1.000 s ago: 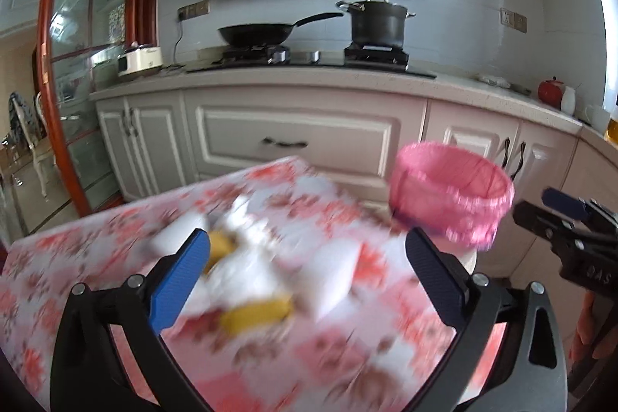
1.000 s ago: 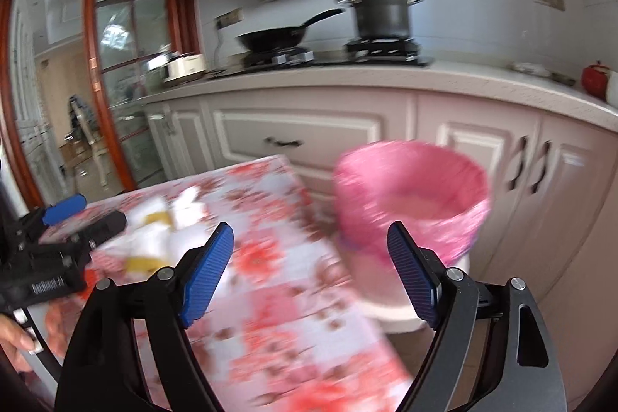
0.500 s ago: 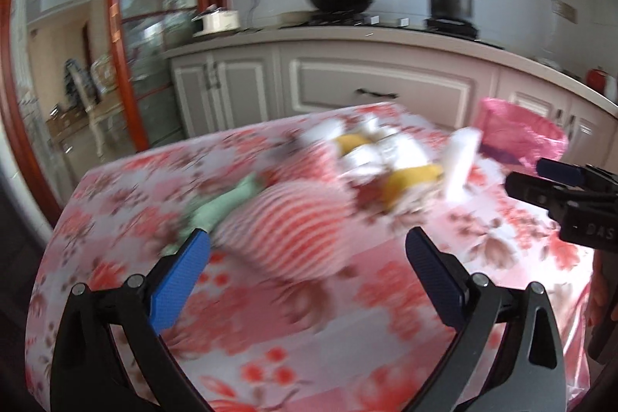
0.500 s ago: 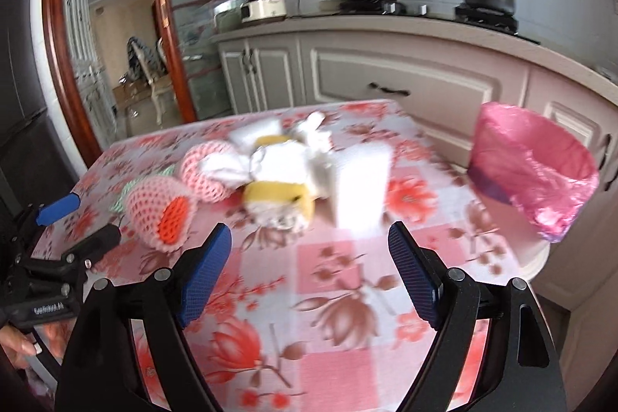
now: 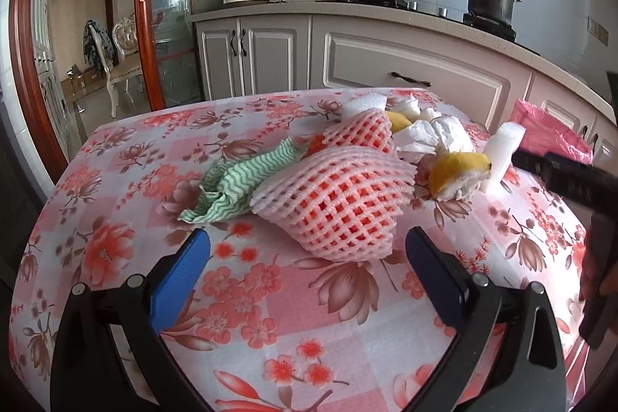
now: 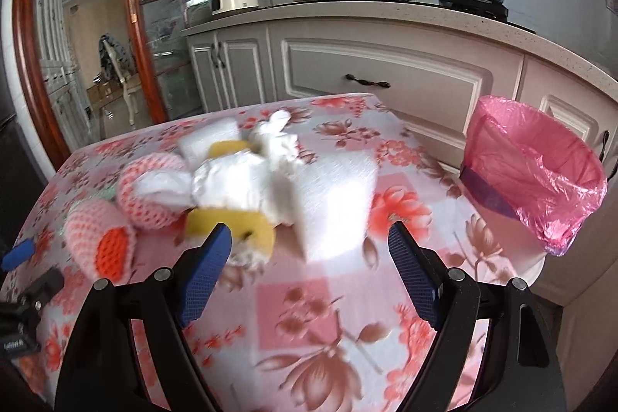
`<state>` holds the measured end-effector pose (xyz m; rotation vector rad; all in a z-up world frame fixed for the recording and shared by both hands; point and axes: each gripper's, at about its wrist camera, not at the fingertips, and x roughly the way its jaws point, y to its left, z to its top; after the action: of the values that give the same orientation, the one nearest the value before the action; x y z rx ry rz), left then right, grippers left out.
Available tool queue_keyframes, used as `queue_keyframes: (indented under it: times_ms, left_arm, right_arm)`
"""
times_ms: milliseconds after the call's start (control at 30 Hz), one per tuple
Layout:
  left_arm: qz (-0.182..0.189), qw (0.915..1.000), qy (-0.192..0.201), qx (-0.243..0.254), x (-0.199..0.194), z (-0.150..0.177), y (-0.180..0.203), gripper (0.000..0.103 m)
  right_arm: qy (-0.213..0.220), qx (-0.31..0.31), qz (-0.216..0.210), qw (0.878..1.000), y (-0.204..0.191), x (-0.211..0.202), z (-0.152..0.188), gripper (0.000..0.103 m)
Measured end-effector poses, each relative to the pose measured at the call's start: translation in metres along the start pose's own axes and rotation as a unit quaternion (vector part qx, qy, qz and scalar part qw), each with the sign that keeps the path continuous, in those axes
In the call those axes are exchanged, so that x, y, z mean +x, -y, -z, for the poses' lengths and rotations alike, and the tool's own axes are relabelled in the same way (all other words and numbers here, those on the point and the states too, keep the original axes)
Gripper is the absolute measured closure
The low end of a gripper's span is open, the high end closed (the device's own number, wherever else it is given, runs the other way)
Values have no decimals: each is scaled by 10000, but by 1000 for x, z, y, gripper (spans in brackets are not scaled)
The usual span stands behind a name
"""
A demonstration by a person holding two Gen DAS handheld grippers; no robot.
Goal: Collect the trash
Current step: 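Grasp the pink foam fruit net with the left tool while the right tool grasps the white foam block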
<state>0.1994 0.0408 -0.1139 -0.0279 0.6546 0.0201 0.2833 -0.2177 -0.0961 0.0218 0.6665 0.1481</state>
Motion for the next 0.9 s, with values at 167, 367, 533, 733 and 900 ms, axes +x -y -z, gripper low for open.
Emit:
queue_keyframes:
  times_ms: [167, 367, 533, 733, 900]
  left_arm:
    - [-97, 9999, -34, -74, 12, -4, 2, 5]
    - [-122, 9996, -145, -209, 27, -13, 5, 5]
    - [-178, 9988, -267, -357, 42, -21, 10, 5]
    - [-96, 9986, -428, -304, 61, -30, 27, 5]
    - [-132, 9989, -431, -96, 74, -33, 42, 20]
  right_arm:
    - [-49, 61, 10, 10000, 12, 24, -11, 27]
    - [-149, 56, -143, 9998, 17, 48, -17, 35]
    - [-96, 105, -351, 9993, 23, 51, -17, 51]
    - [40, 132, -464, 9988, 23, 36, -13, 51]
    - [73, 158, -524, 9985, 22, 26, -8, 51]
